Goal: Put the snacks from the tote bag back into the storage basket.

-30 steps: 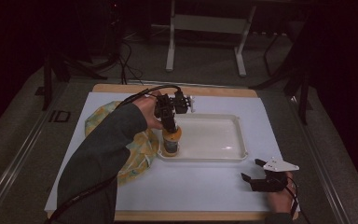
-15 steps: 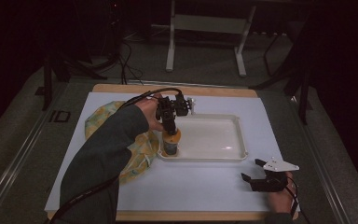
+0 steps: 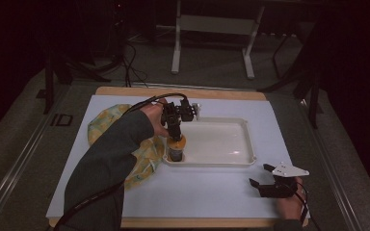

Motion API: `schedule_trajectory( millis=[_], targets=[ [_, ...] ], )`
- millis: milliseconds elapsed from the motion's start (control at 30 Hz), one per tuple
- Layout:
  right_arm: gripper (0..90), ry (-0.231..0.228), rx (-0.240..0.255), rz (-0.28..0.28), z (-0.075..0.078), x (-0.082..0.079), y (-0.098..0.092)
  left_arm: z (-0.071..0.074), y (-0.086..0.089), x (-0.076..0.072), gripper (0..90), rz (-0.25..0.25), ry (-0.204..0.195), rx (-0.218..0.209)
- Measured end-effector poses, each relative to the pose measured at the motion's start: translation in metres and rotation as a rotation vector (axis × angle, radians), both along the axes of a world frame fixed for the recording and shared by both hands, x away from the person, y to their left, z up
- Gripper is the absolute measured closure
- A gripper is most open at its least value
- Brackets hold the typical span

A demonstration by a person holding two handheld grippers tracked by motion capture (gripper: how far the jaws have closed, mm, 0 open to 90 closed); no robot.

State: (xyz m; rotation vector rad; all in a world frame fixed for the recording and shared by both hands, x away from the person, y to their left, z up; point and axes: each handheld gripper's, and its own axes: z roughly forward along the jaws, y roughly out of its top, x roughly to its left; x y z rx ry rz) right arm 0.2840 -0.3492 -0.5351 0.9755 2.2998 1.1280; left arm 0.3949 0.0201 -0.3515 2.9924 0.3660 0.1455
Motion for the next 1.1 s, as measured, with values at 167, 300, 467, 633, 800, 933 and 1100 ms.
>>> schedule_trajectory(
  millis=[167, 300, 467, 633, 800, 933, 1100],
  targets=[
    [15.1, -0.001, -0.002, 0.0, 0.0, 0.0, 0.0, -0.001, -0.001, 0.0, 58.9, -0.006, 0.004, -0.002],
    [15.1, -0.002, -0.001, 0.0, 0.0, 0.0, 0.0, -0.003, 0.001, 0.0, 57.7, -0.001, 0.02, -0.023],
    [15.1, -0.002, -0.002, 0.0, 0.0, 0.0, 0.0, -0.006, 0.004, 0.002, 52.8, 0.01, 0.026, -0.027],
    [15.1, -0.001, -0.001, -0.001, 0.0, 0.0, 0.0, -0.009, 0.007, 0.002, 48.0, 0.015, 0.03, -0.044],
    [15.1, -0.002, -0.003, 0.0, 0.0, 0.0, 0.001, -0.008, 0.01, 0.002, 43.6, 0.02, 0.027, -0.073],
    [15.1, -0.002, -0.004, 0.0, 0.0, 0.0, 0.001, -0.007, 0.01, 0.0, 42.9, 0.02, 0.021, -0.081],
    [15.1, -0.003, -0.004, 0.0, 0.0, 0.0, 0.001, -0.003, 0.012, -0.001, 41.8, 0.018, 0.011, -0.098]
  ],
)
